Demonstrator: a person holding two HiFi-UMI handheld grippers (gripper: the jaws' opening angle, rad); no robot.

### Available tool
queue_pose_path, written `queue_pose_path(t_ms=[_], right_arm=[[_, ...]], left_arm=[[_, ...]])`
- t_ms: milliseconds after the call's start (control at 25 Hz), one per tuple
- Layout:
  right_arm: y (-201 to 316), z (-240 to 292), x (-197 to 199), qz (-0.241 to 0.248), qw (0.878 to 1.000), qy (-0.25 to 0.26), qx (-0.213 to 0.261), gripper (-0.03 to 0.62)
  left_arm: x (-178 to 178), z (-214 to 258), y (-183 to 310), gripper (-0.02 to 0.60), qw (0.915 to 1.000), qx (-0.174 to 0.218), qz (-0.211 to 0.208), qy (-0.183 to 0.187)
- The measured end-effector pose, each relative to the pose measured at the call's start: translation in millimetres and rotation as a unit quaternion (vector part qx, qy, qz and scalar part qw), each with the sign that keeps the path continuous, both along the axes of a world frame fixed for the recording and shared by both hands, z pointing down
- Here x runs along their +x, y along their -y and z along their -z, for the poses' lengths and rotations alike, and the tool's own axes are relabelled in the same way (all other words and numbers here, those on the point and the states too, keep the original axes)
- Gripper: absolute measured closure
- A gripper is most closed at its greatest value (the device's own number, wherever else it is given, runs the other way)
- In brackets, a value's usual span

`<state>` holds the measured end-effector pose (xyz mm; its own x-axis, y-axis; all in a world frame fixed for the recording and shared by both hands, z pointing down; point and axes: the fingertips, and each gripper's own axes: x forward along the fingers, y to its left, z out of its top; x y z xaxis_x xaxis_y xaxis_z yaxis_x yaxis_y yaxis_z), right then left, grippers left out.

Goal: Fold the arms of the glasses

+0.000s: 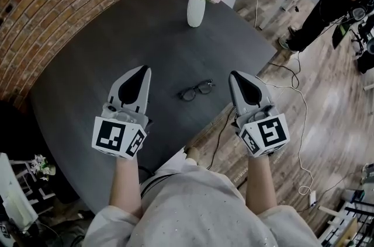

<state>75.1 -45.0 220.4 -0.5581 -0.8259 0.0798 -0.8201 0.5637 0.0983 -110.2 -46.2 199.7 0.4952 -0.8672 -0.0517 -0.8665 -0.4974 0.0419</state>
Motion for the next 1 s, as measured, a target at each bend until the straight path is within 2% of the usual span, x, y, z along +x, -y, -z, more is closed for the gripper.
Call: queue_pose_path(t_ms=[1000], right_arm=[[11.7, -18.7, -11.5, 0.033, 0.999, 0.003, -0.009, 0.595]], left_arm=[[-2.7, -17.0, 11.0, 0.583, 0.9997, -0.019, 0.014, 0.01]])
